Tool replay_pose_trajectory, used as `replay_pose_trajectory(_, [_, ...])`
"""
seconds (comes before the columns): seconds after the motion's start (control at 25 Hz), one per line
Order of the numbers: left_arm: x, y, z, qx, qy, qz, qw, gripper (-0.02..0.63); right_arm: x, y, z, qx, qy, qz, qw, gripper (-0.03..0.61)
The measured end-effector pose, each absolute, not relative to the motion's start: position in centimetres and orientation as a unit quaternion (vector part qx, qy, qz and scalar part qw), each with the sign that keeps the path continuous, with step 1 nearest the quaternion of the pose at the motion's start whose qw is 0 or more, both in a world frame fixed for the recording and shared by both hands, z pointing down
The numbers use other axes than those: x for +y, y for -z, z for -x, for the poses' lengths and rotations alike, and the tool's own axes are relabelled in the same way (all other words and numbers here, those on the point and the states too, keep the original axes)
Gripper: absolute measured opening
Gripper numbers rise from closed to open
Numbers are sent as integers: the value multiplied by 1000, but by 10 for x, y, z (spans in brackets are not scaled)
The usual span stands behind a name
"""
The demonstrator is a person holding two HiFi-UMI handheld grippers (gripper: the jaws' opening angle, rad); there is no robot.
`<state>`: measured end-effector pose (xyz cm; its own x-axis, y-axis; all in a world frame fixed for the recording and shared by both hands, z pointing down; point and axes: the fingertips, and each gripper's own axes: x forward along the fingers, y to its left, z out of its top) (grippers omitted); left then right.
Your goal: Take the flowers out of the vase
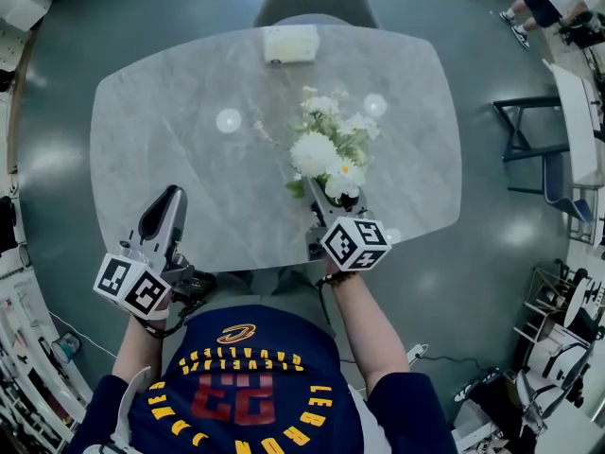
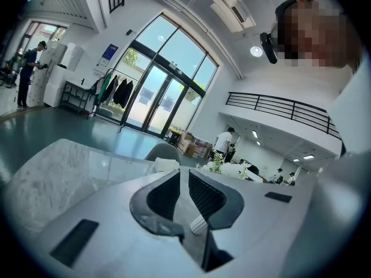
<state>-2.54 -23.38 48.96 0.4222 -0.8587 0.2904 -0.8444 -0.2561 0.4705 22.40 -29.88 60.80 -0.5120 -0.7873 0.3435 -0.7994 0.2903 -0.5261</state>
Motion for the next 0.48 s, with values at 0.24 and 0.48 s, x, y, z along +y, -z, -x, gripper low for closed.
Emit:
replay_pose_trajectory(0.24, [-230,-489,28,-543,15,-788,289,49,-296,-603,-223,-811,-303,-500,34,257])
replay_pose_trajectory(0.48, [-233,-487,25,-545,19,-788,287,49,-300,-600,-229,-815,-273,-508,60,158])
